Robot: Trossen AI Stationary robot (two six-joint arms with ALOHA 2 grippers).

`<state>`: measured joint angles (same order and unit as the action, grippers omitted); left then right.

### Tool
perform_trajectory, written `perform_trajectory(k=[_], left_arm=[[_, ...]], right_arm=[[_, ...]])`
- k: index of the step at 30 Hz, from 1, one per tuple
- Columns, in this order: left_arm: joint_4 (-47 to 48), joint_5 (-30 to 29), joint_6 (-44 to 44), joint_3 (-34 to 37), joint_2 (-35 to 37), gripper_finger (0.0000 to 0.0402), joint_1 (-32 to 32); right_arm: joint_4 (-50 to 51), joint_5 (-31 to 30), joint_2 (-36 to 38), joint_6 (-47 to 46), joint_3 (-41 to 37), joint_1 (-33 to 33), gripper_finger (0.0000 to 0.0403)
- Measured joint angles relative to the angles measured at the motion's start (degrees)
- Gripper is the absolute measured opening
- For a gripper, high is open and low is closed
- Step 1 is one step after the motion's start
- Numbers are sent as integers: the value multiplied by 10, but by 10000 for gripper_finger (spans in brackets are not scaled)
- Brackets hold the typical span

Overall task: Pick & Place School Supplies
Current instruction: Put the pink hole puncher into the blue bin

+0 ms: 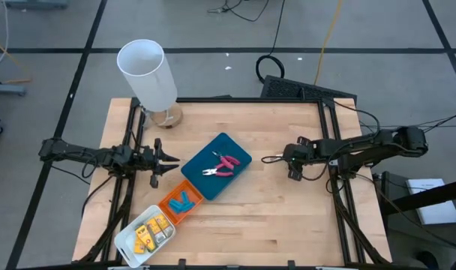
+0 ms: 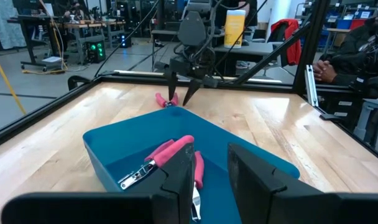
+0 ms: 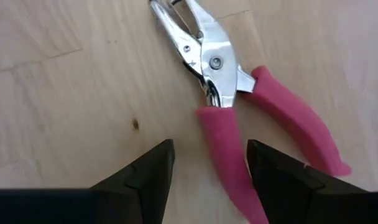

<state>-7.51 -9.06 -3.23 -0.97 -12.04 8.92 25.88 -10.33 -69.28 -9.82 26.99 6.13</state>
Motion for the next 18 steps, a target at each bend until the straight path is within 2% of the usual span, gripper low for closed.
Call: perform_trajectory(k=[4, 15, 18], left_arm=[[0, 0, 0, 0, 0, 97, 0], [0, 0, 0, 0, 0, 97, 0], [0, 0, 0, 0, 0, 97, 0]], right_arm=[[-2, 14, 0, 0, -3, 2, 172], [-15, 35, -1, -1, -4, 1, 49], [-16, 35, -1, 0, -4, 1, 40]])
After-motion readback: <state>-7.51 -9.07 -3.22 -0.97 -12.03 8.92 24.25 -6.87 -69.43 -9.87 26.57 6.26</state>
